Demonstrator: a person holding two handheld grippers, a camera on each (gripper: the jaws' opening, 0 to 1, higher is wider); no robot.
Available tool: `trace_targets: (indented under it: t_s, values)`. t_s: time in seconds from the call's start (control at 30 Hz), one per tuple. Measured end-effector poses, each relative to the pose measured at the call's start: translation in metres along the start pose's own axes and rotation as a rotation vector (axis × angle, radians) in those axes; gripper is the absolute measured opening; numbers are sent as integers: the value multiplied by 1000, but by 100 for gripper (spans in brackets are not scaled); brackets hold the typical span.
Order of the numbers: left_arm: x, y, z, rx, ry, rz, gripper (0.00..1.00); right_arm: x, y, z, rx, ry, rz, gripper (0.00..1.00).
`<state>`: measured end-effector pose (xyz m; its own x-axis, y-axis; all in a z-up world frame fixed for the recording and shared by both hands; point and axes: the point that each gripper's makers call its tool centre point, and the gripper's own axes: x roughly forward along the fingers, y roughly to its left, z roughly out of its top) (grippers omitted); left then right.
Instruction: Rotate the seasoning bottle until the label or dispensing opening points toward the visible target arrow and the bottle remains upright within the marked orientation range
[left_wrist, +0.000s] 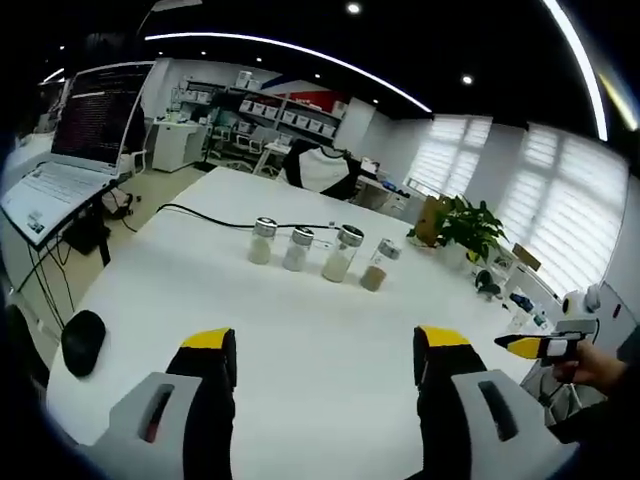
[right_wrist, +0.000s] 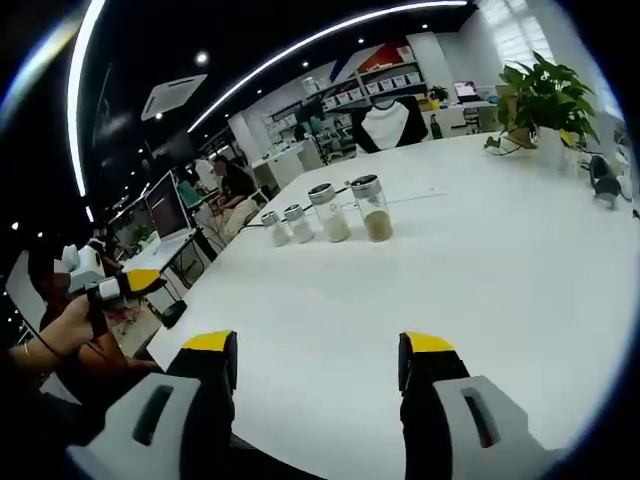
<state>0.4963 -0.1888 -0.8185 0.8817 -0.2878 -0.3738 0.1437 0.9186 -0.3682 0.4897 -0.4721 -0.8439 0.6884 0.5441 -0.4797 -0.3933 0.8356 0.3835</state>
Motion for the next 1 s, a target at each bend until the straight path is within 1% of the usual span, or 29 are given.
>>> trace_targets:
  t_s: [0.07, 0.17, 0.3, 0.4, 0.6, 0.67, 0.7, 0.73, 0.8, 0.9, 1.0]
  values:
    - [-1, 1, -4, -5, 14, 6, 77, 0, 1, 0, -7, 0, 2, 65]
    - [-3, 2, -7, -13, 13, 9, 76, 1, 3, -2, -15, 7, 3, 65]
    - [-6, 2, -7, -16, 11, 8, 76, 3, 9, -3, -38, 15, 19, 65]
    - [-8, 4, -8, -8, 19, 22, 76, 4, 14, -2, -44, 8, 22, 65]
    - [-12, 4, -3, -10, -4, 24, 75, 8, 23, -3, -34, 1, 39, 65]
    - [-15, 8, -1, 16, -21, 54, 71, 7, 24, -1, -35, -7, 40, 65]
    - [-17, 11, 5, 30, -54, 76, 68, 7, 24, 0, -35, -10, 39, 65]
    - [-18, 9, 8, 30, -64, 75, 68, 6, 24, 0, -35, -12, 37, 65]
    - [-19, 7, 12, 10, -79, 57, 72, 5, 23, 0, -24, -18, 32, 65]
    - [-18, 8, 12, 11, -68, 54, 76, 3, 24, -3, -22, -14, 28, 65]
    - [-17, 8, 11, 13, -60, 52, 77, 1, 26, -4, -26, -11, 27, 65]
